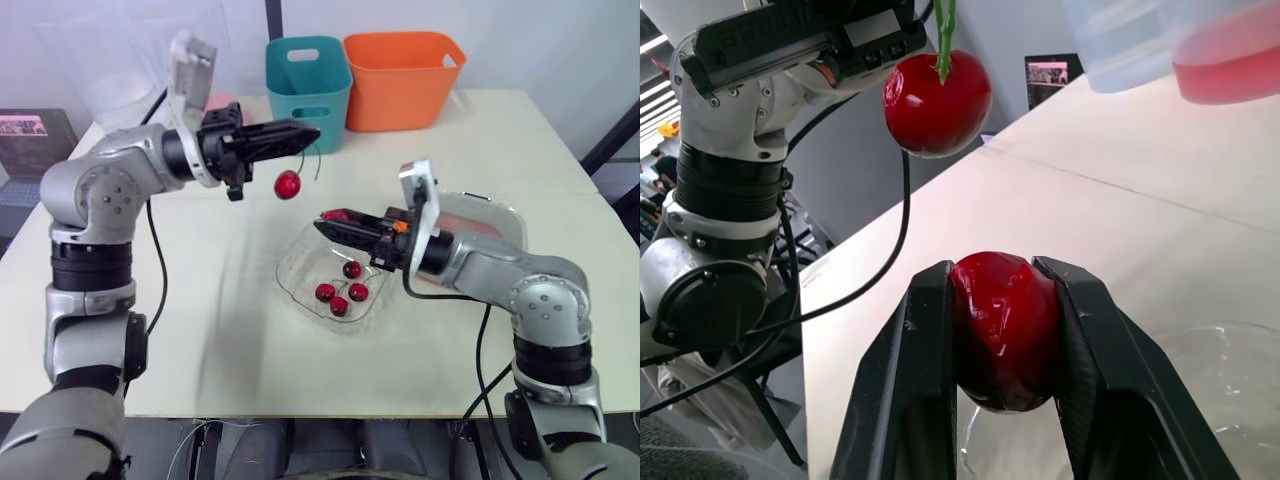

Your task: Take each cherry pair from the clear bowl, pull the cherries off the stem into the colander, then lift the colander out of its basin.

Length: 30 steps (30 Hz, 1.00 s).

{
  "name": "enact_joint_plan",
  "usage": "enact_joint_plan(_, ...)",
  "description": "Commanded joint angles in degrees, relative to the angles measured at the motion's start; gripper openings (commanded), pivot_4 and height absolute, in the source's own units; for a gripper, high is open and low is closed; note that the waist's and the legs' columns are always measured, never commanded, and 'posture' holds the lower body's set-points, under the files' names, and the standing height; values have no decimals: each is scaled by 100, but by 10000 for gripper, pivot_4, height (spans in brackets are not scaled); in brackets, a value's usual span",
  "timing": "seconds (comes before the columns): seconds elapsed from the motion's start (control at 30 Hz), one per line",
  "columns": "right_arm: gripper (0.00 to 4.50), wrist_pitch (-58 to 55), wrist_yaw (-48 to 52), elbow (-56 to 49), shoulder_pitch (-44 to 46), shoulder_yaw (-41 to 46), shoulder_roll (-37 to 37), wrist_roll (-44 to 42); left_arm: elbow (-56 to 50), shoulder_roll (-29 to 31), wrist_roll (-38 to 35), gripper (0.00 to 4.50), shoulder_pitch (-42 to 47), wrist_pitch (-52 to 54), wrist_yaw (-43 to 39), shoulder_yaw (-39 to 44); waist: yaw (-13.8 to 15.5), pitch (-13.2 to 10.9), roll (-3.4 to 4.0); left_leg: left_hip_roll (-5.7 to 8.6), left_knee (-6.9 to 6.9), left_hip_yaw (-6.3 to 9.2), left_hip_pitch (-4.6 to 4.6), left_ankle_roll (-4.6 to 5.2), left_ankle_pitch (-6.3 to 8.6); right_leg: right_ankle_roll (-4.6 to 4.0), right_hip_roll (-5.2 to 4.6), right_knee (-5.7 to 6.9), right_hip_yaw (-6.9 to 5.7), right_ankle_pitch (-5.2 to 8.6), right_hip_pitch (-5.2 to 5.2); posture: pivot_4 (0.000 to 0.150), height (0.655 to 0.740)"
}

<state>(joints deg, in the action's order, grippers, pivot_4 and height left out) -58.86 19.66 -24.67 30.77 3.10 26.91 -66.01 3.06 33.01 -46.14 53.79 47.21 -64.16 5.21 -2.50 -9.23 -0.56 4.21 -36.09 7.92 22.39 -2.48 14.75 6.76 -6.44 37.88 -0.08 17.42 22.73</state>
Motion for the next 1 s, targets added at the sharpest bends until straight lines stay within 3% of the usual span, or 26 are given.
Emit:
enact_joint_plan(0.03,8363,418,363,-54,59,633,622,343,-188,1,225,0,-126,-331,23,-40,6,0,0,2,0,-1,0,0,0,0,-2,0,0,0,0,1500,7394)
enact_joint_plan(0.27,8363,1542,1535,956,-608,1170,2490,2101,-233,-136,364,0,-351,-560,61,-114,130,-2,-4,8,-4,-9,0,25,14,1,-1,-23,-6,0,-17,1500,7394)
enact_joint_plan(0.4,8363,2159,1954,1605,-930,999,2838,2932,-196,-182,418,0,-385,-563,-21,-216,114,-2,-4,6,-5,-26,-2,23,13,1,0,-21,-3,0,-15,1500,7394)
enact_joint_plan(0.53,8363,2478,2089,2062,-895,725,2718,3455,-155,-179,584,0,-420,-650,-155,-397,112,-2,-4,1,-4,-29,-3,16,9,1,0,-22,-3,0,-16,1500,7394)
enact_joint_plan(0.8,44874,2385,2220,2208,-731,781,2639,3654,-165,-167,631,0,-509,-644,-205,-427,143,-2,-4,-1,-6,-19,-2,5,3,1,-3,-24,-1,0,-18,1500,7394)
enact_joint_plan(0.9,44874,2282,2222,2161,-604,966,2659,3570,-95,-101,596,0,-447,-595,-257,-372,149,-2,-4,0,-6,-17,-2,5,3,1,-4,-26,-3,0,-20,1500,7394)
enact_joint_plan(1.0,44874,1591,2183,1808,-225,1267,2455,2844,12,-88,468,0,-237,-494,-253,-244,133,-3,-4,-1,-6,-17,-2,5,3,1,-3,-26,-3,0,-20,1500,7394)
